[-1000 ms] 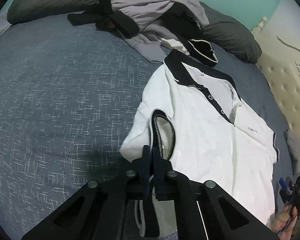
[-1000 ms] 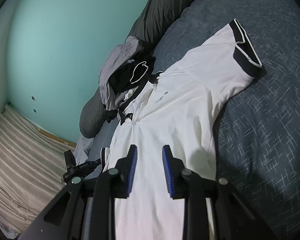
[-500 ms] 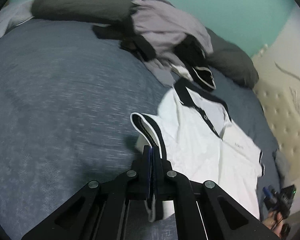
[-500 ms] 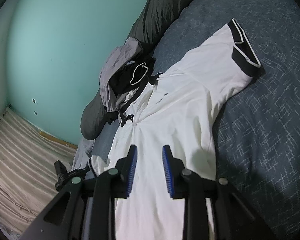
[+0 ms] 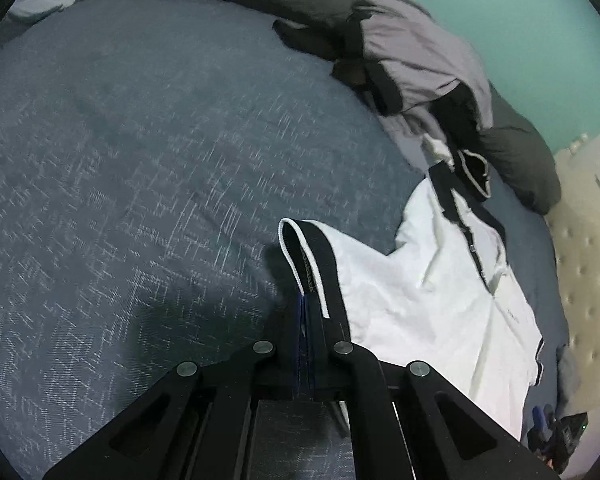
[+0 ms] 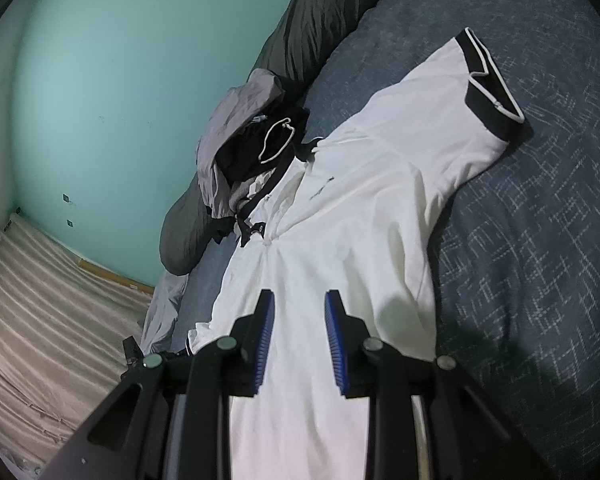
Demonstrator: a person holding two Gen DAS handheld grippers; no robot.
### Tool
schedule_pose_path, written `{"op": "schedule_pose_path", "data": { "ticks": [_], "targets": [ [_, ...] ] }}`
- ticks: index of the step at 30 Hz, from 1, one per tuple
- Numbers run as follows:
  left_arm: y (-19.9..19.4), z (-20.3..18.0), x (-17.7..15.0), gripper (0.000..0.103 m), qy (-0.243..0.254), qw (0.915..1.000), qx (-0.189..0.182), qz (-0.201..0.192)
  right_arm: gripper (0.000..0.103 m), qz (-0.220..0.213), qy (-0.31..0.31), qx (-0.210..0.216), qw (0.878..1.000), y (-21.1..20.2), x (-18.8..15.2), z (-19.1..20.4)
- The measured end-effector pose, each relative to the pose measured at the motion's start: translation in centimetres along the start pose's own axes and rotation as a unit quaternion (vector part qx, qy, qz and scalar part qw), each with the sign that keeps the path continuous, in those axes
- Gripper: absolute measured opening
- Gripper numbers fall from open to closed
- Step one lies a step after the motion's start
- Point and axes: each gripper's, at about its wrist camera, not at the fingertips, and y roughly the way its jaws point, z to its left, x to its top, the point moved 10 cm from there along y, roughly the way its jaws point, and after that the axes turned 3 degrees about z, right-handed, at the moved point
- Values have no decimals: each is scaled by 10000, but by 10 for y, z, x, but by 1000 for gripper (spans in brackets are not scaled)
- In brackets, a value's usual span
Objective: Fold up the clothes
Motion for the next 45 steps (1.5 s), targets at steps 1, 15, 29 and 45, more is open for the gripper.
{"op": "schedule_pose_path", "data": {
  "ticks": [1, 15, 29, 45],
  "targets": [
    [-2, 0, 1, 2, -20, 10000, -20, -28, 25, -2, -1, 7, 10000, -1, 0, 0],
    [-4, 37, 7, 2, -385, 9992, 130, -42, 25, -35, 14, 24, 10000, -2, 2, 0],
    [-5, 53, -6, 13, -626, 9980, -71, -33, 26, -13, 13, 26, 10000, -1, 2, 0],
    [14, 34, 3, 47, -583, 9980, -205, -106, 25, -15, -30, 38, 10000, -1, 2, 3]
  ]
}}
